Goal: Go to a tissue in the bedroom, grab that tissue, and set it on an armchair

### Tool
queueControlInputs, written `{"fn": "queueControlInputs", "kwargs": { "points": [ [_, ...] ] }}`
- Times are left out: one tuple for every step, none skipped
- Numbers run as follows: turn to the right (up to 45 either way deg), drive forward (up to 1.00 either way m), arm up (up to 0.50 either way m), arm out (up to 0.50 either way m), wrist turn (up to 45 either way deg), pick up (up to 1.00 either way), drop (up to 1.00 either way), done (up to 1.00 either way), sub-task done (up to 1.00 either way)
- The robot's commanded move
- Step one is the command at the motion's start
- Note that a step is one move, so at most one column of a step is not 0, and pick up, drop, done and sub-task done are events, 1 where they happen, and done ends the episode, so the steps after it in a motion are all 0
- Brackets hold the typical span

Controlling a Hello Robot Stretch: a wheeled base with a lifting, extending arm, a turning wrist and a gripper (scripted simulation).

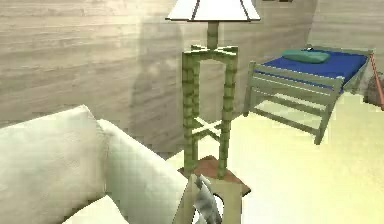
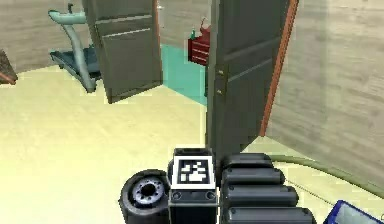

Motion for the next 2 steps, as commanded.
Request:
{"fn": "queueControlInputs", "kwargs": {
  "points": [
    [-45.0,0.00,0.00,0.00,0.0,0.00,0.00,0.00,0.00],
    [-45.0,0.00,0.00,0.00,0.0,0.00,0.00,0.00,0.00]
  ]
}}
